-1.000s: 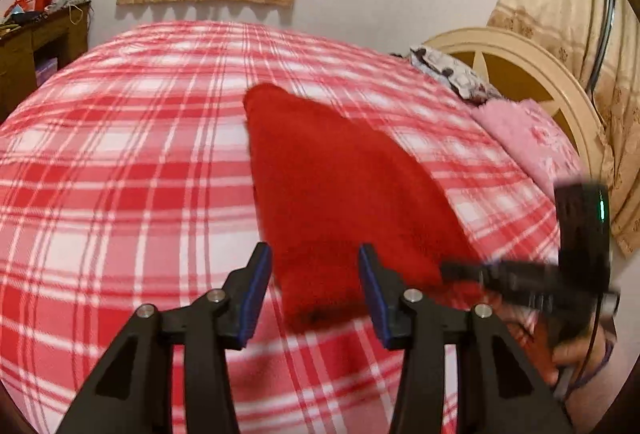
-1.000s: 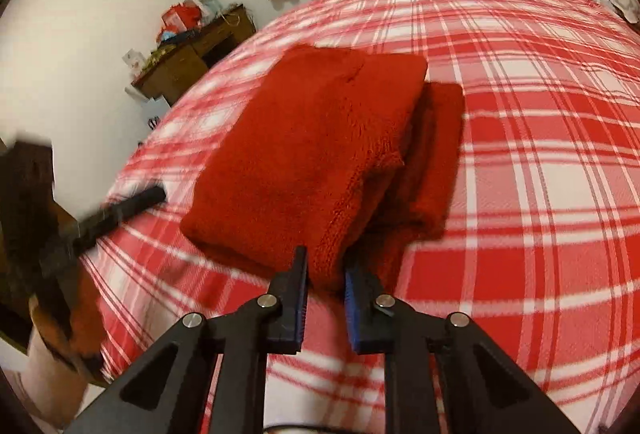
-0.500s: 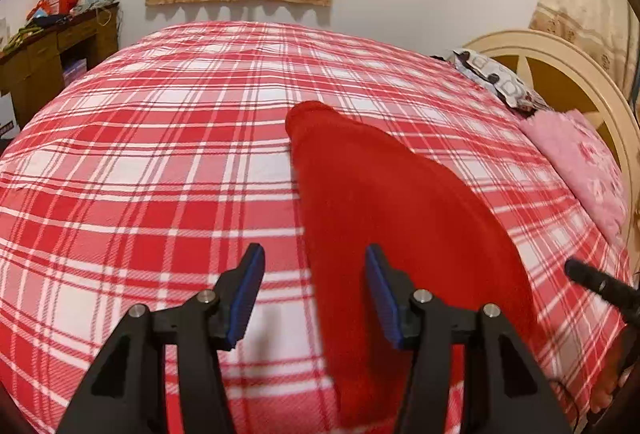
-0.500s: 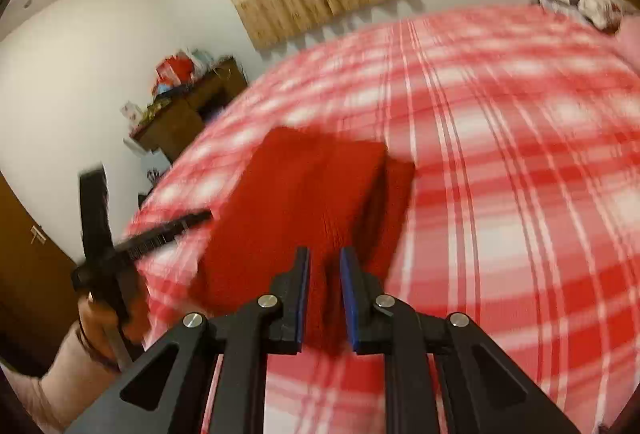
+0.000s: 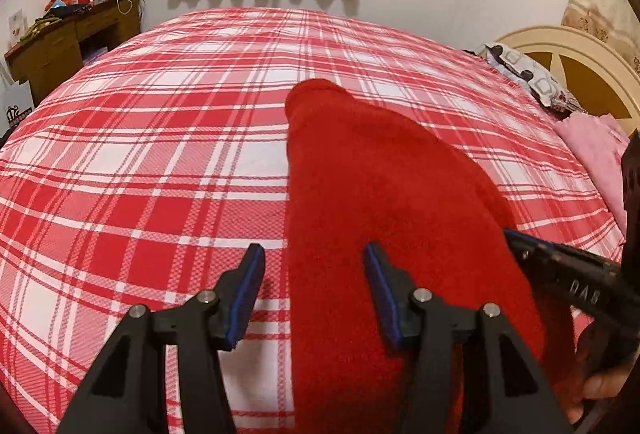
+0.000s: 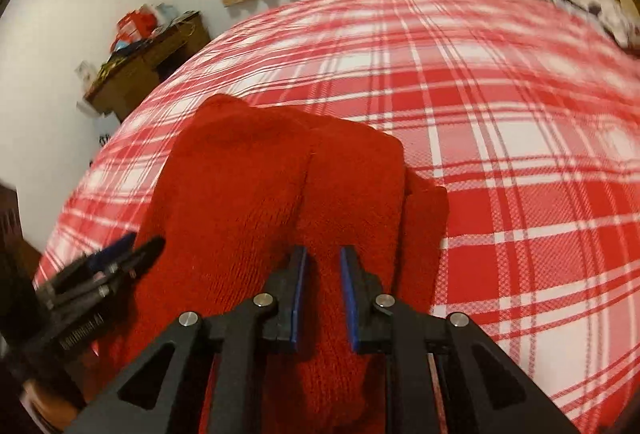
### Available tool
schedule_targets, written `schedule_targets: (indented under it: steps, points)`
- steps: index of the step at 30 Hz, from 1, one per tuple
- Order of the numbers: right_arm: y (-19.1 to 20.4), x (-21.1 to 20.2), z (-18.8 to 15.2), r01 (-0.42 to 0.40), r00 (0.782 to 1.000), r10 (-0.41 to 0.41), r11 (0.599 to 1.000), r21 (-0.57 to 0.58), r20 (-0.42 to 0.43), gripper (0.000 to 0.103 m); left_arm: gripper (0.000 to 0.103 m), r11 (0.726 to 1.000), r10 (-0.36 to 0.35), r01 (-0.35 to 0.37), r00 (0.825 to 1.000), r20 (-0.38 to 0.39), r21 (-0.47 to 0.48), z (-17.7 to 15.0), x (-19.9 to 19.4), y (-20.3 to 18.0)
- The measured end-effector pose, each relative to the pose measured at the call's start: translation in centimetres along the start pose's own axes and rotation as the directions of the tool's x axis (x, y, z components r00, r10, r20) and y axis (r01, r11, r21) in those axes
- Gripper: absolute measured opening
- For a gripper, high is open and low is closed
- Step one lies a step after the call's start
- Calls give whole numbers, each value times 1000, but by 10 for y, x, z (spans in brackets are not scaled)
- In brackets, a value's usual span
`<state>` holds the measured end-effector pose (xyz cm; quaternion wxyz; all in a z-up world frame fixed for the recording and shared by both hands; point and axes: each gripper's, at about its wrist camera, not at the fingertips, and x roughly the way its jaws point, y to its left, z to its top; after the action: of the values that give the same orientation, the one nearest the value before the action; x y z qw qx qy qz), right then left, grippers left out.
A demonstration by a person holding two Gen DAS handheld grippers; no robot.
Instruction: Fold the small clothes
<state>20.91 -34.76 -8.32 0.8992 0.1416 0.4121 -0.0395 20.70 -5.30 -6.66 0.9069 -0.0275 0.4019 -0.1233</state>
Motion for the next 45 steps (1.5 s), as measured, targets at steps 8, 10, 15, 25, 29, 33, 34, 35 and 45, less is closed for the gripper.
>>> schedule_targets:
  steps: [8,10,15,25,29,33,34,35,45]
  points:
    - [1,3,8,116,993,-116,993,-21,-1,14,55,989,83,-89,995,54,118,-3,2,-22]
    - [-1,-18,2,78,996,-78,997,7,32,14,55,991,78,-83,996,45,108,-2,2,-19]
    - [7,-57,-26,-25,996,21,999,43,92,17,55,991,78,-82,996,40,103,-2,1,-17]
    - [28,-41,-57,44,995,-41,999,-24,96,17,51,992,80,-81,997,12,102,-8,-8,-20]
    - [30,-45,-62,58,993,-53,997,-42,106,17,43,992,73,-71,997,-6,108,-12,-17,-25]
    - [31,-59,-67,71,994,-68,997,-21,89,17,43,988,80,-80,997,0,131,-21,-30,-28]
    - [33,-65,-72,68,994,-66,997,-20,84,17,43,988,74,-74,997,3,133,-25,-36,-27]
    - [33,-71,-76,52,995,-51,998,-17,83,17,43,989,68,-68,998,8,134,-28,-41,-25]
    - [12,-107,-125,-84,994,74,989,125,85,32,52,992,-99,102,994,-40,71,-68,-74,6]
